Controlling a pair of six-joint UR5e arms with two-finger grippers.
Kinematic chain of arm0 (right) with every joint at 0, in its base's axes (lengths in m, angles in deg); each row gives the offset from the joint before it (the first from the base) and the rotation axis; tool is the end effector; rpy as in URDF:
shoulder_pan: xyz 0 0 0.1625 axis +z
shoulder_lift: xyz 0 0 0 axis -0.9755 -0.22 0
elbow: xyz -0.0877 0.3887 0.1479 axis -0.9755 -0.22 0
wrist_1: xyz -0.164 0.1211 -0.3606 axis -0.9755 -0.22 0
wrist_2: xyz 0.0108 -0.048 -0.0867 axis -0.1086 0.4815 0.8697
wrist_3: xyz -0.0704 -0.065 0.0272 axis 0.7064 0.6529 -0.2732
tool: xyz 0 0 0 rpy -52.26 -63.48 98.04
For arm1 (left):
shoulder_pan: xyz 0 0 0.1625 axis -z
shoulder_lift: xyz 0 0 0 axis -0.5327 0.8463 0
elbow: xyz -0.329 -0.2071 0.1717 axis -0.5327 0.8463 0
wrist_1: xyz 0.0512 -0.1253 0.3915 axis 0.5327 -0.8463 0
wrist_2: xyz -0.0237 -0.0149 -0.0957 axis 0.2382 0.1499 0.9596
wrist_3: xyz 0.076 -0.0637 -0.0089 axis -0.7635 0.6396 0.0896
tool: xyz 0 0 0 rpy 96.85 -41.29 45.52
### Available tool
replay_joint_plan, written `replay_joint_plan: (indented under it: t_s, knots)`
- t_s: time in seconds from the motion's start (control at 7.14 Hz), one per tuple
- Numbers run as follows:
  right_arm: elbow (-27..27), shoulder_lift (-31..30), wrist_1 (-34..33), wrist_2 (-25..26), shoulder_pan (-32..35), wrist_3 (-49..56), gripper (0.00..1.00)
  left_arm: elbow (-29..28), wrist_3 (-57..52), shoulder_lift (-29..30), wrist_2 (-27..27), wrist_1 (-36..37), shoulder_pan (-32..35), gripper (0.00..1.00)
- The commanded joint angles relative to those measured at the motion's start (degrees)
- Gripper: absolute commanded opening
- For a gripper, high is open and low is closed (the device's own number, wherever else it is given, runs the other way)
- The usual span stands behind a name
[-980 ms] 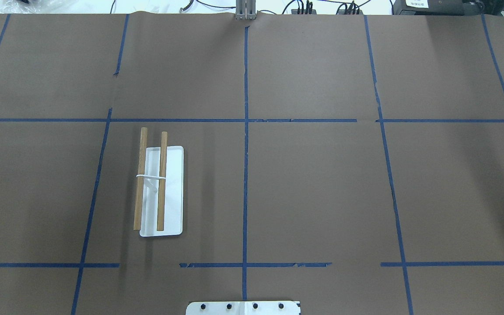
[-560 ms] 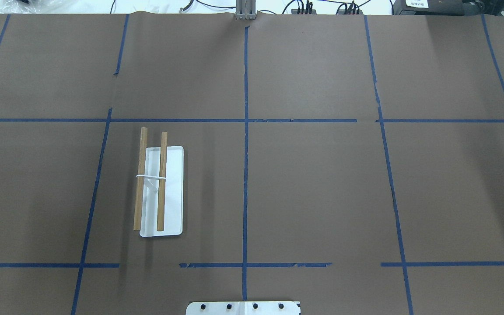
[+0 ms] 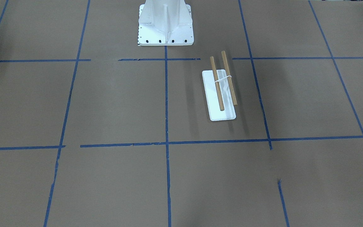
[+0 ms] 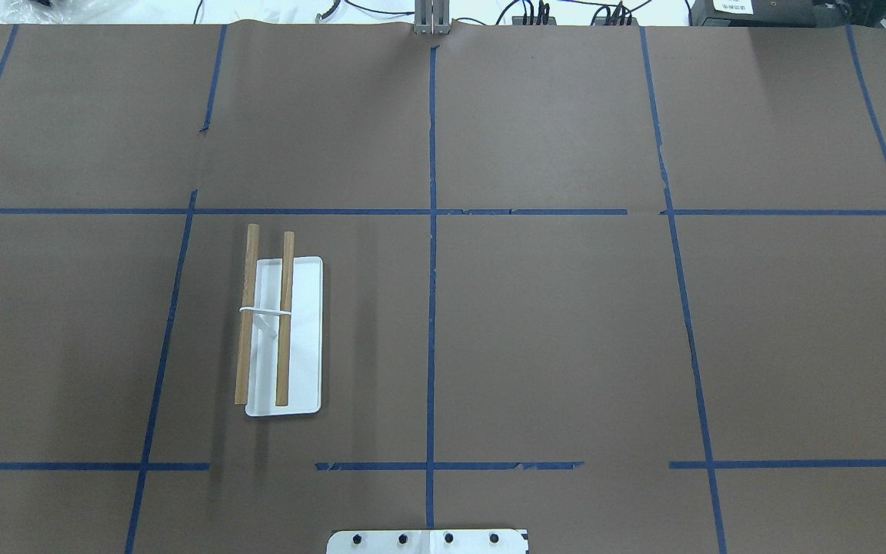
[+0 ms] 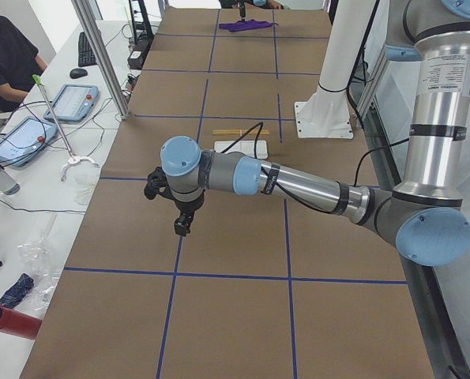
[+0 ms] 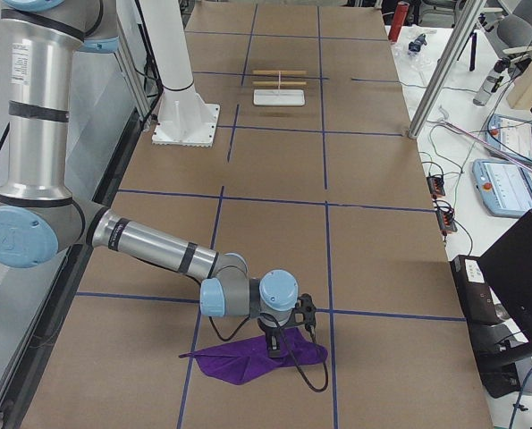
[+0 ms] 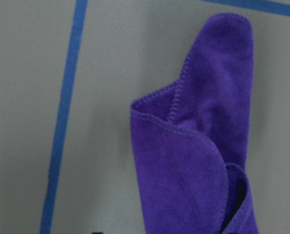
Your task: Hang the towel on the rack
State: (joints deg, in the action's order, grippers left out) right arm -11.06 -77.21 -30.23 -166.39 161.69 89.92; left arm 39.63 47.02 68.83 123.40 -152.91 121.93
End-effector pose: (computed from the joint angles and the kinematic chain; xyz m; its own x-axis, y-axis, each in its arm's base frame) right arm 0.0254 -0.4146 0.7983 0.7216 -0.1481 0.6763 0.1442 0.9876 0.0624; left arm -0.0526 -0.5058 0.5328 0.6055 0.2791 -0.7453 -0.1114 0.9570 0.2679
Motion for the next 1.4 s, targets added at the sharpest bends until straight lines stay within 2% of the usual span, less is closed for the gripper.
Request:
replay_joint_plan:
  t_s: [0.0, 0.28, 0.42, 0.56, 0.7, 0.84, 0.98, 1.26]
  knots:
    - [-3.28, 0.1, 1.23, 0.41, 0.41, 0.01, 0.83, -0.08, -0.01, 0.07, -0.01, -0.04, 0.0, 1.0]
    - [-8.97, 2.98, 1.23, 2.08, 1.81, -0.16, 0.72, 0.0, -0.01, 0.07, -0.01, -0.04, 0.0, 1.0]
    - [-11.87, 4.74, 1.23, 2.17, 1.81, -0.16, 0.7, 0.18, -0.01, -0.01, -0.01, -0.04, 0.0, 1.0]
    - [-11.99, 5.02, 1.23, 2.26, 1.81, -0.25, 0.65, 0.18, -0.01, -0.02, -0.01, -0.04, 0.0, 1.0]
    - [-12.08, 5.2, 1.23, 2.26, 1.81, -0.34, 0.5, 0.35, -0.01, -0.02, -0.01, -0.04, 0.0, 1.0]
    - [-12.08, 5.29, 1.23, 2.26, 1.81, -0.34, 0.19, 0.53, 0.07, -0.02, -0.01, -0.04, 0.0, 1.0]
    - [-11.99, 5.55, 1.14, 2.26, 1.81, -0.34, 0.0, 0.01, -0.1, 0.07, -0.01, -0.12, 0.0, 1.0]
    - [-11.99, 5.64, 1.14, 2.09, 1.81, -0.25, 0.0, 0.01, -0.1, 0.07, -0.01, -0.12, 0.0, 1.0]
